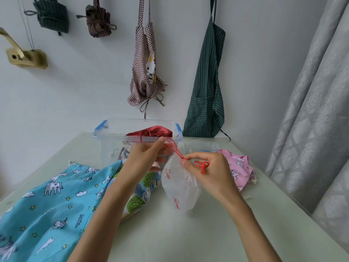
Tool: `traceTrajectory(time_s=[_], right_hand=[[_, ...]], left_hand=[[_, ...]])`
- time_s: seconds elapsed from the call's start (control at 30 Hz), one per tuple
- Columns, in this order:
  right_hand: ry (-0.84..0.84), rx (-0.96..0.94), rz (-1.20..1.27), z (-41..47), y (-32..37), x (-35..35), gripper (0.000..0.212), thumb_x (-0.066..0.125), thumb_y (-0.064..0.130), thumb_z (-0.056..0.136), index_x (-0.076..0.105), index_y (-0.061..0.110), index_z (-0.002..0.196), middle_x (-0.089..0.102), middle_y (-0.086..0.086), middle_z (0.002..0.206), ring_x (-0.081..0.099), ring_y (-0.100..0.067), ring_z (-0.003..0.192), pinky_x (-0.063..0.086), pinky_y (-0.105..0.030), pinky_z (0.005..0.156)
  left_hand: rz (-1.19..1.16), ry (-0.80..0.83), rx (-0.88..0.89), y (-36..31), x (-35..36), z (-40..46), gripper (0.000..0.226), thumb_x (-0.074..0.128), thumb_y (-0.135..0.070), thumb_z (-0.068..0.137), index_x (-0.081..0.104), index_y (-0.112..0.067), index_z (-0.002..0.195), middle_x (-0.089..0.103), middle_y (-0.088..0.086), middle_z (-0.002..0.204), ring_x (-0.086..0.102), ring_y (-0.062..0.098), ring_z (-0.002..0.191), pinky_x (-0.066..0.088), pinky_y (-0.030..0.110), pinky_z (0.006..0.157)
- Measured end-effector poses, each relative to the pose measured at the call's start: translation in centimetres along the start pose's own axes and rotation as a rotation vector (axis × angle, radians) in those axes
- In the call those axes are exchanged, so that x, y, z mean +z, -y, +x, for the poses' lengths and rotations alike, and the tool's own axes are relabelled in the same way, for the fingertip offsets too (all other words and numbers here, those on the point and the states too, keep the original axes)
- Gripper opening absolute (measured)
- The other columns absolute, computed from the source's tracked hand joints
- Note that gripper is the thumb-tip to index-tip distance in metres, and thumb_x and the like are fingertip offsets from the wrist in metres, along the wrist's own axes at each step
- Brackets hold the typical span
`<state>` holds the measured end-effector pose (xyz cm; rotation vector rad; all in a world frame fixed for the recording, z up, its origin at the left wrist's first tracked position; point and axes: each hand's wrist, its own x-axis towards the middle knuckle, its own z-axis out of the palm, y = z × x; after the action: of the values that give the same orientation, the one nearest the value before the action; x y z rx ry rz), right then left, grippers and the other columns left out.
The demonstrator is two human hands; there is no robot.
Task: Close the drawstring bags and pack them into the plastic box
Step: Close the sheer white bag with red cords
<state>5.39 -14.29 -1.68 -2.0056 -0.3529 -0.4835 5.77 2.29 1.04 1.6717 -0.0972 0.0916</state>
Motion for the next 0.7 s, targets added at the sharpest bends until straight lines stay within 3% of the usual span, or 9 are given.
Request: traceTrajectory(time_s=[0.07, 0.13, 0.23, 0.3, 0.4, 0.47, 0.57, 0.63, 0.7], right_hand=[[0.005, 0.021, 0.062, -0.1, 0.0, 0.3, 0.008, 0.075, 0.019, 0.078, 0.074, 0.025, 0.074, 0.069, 0.002, 0.06, 0.056, -0.009, 0.053, 0.045, -0.019, 0.053], [-0.005, 0.02, 0.053, -0.1, 0.1, 0.5, 0.004, 0.076, 0.023, 0.077, 0.075, 0.026, 0.076, 0.072, 0.001, 0.066, 0.061, -0.012, 0.057, 0.048, -0.021, 0.058], [-0.016, 0.025, 0.02, -0.1, 0.0, 0.7, 0.01, 0.077, 0.029, 0.076, 0.078, 0.022, 0.083, 0.074, 0.006, 0.072, 0.07, -0.016, 0.069, 0.055, -0.03, 0.067], [-0.015, 0.013, 0.013, -0.1, 0.1, 0.9, 0.016, 0.078, 0.037, 0.073, 0.077, 0.024, 0.083, 0.074, 0.005, 0.071, 0.07, -0.018, 0.07, 0.057, -0.037, 0.069], [-0.015, -0.007, -0.017, -0.2, 0.0, 1.0, 0.023, 0.073, 0.048, 0.069, 0.076, 0.03, 0.083, 0.072, 0.003, 0.067, 0.067, -0.024, 0.065, 0.056, -0.041, 0.065], [-0.001, -0.009, -0.041, -0.1, -0.1, 0.8, 0.015, 0.076, 0.038, 0.074, 0.077, 0.027, 0.085, 0.073, 0.005, 0.069, 0.067, -0.021, 0.062, 0.056, -0.035, 0.062], [0.073, 0.029, 0.009, -0.2, 0.3, 0.4, 0.014, 0.075, 0.021, 0.078, 0.076, 0.023, 0.092, 0.074, 0.009, 0.076, 0.07, -0.014, 0.067, 0.052, -0.016, 0.057], [0.122, 0.087, 0.142, -0.1, 0.7, 0.2, 0.018, 0.071, 0.015, 0.083, 0.074, 0.023, 0.098, 0.072, 0.016, 0.075, 0.07, -0.011, 0.075, 0.049, -0.009, 0.057], [0.107, 0.195, 0.298, -0.1, 0.8, 0.1, 0.015, 0.063, 0.019, 0.089, 0.071, 0.023, 0.1, 0.06, 0.019, 0.053, 0.059, 0.0, 0.054, 0.04, -0.007, 0.048]], left_hand=[[0.163, 0.127, -0.067, 0.3, -0.1, 0.1, 0.043, 0.034, -0.042, 0.099, 0.07, -0.017, 0.094, 0.071, -0.007, 0.082, 0.063, 0.004, 0.065, 0.049, 0.021, 0.059], [0.297, 0.184, -0.027, 0.4, -0.1, 0.1, 0.048, 0.034, -0.045, 0.097, 0.069, -0.013, 0.104, 0.071, -0.006, 0.088, 0.064, 0.006, 0.07, 0.047, 0.018, 0.057], [0.537, 0.119, 0.21, 0.4, 0.0, -0.2, 0.038, 0.05, -0.049, 0.088, 0.074, -0.023, 0.1, 0.069, -0.014, 0.073, 0.062, -0.004, 0.058, 0.039, 0.008, 0.047], [0.602, 0.028, 0.297, 0.6, 0.3, -0.3, 0.025, 0.059, -0.051, 0.083, 0.076, -0.034, 0.089, 0.066, -0.017, 0.061, 0.061, -0.003, 0.053, 0.046, 0.016, 0.05], [0.485, -0.011, 0.285, 1.4, 0.4, 0.1, 0.012, 0.067, -0.049, 0.078, 0.074, -0.039, 0.076, 0.072, -0.009, 0.063, 0.068, 0.009, 0.063, 0.059, 0.035, 0.069], [0.386, 0.014, 0.242, 1.7, 0.4, 0.3, 0.008, 0.07, -0.043, 0.078, 0.075, -0.037, 0.076, 0.073, -0.005, 0.066, 0.069, 0.01, 0.066, 0.059, 0.032, 0.074], [0.2, 0.021, 0.183, 1.7, 0.5, 0.5, 0.008, 0.07, -0.03, 0.081, 0.077, -0.025, 0.081, 0.074, -0.007, 0.072, 0.062, -0.003, 0.062, 0.051, 0.013, 0.066], [0.095, -0.014, 0.165, 1.7, 0.7, 0.5, 0.013, 0.066, -0.028, 0.085, 0.076, -0.019, 0.082, 0.072, -0.008, 0.068, 0.057, -0.005, 0.057, 0.047, 0.007, 0.058], [-0.03, -0.065, 0.135, 1.8, 0.8, 0.5, 0.019, 0.061, -0.029, 0.089, 0.074, -0.016, 0.083, 0.067, -0.012, 0.062, 0.051, -0.006, 0.051, 0.039, 0.007, 0.051]])
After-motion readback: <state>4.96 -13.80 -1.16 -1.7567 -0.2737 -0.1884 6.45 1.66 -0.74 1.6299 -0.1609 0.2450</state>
